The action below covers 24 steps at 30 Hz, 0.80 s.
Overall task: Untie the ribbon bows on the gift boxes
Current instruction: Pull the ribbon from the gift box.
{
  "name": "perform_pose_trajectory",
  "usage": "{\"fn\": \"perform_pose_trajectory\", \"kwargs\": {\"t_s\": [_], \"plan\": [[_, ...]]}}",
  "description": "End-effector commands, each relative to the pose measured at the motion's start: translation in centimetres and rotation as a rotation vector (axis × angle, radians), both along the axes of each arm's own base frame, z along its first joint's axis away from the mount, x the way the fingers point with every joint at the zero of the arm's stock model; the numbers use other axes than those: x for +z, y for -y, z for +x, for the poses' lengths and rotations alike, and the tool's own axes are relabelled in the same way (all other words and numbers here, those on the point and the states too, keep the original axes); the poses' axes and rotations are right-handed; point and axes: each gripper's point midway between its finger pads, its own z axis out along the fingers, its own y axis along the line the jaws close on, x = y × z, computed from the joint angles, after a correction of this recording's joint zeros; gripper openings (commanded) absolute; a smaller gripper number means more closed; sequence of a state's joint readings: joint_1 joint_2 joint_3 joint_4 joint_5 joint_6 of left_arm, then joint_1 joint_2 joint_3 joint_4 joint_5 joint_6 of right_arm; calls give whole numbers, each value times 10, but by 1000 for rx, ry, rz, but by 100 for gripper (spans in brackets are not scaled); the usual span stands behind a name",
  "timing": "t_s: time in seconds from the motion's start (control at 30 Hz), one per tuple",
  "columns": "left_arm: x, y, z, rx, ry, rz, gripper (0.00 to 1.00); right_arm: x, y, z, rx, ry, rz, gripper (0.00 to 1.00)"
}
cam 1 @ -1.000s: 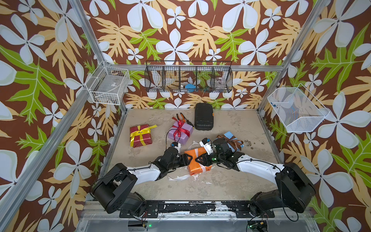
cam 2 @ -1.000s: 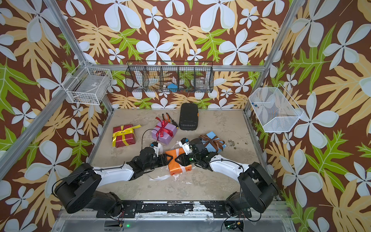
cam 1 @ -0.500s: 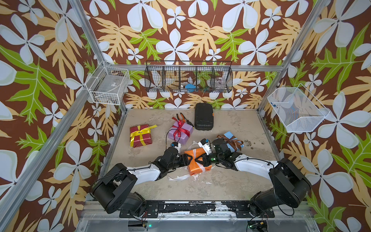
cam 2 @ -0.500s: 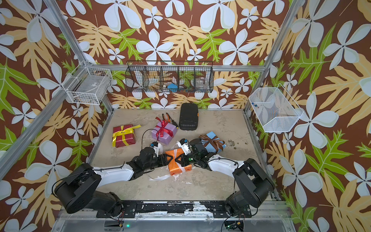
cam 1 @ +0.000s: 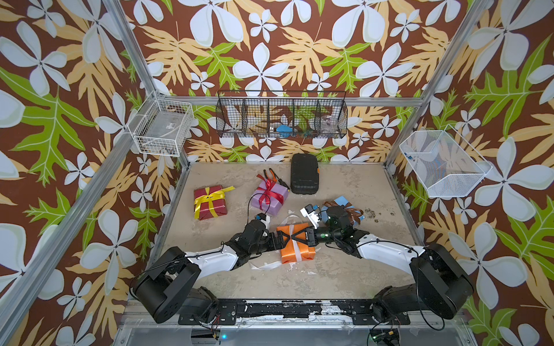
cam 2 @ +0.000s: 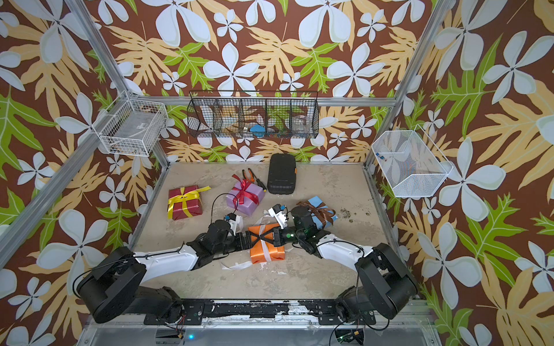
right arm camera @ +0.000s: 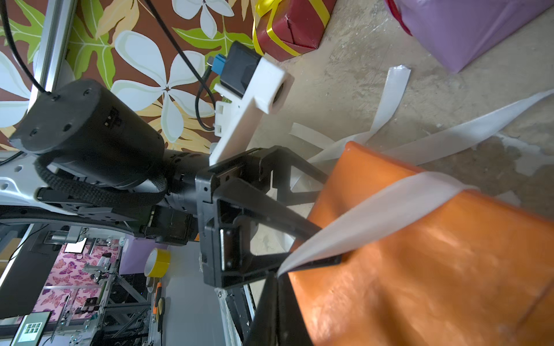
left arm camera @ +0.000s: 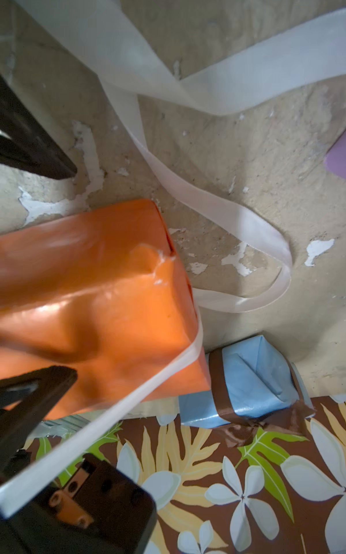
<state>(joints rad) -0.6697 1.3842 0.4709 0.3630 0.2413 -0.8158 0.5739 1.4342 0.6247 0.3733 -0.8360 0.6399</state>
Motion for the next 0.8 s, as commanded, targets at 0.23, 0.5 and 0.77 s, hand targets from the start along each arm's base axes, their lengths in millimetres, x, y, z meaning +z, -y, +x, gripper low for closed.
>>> {"fn": "perform_pose_trajectory", "kwargs": {"t_s": [0.23,0.5,0.77], "plan": [[8,10,-9,-41,-12,-98,100,13,0,0,8,33,53,0],[-8,16,-2,-32,-44,-88,100,23,-3,-1,23,48,81,0],[-24,11,7,-11,-52,19,100,48,-4,1,26,88,99,0]]}}
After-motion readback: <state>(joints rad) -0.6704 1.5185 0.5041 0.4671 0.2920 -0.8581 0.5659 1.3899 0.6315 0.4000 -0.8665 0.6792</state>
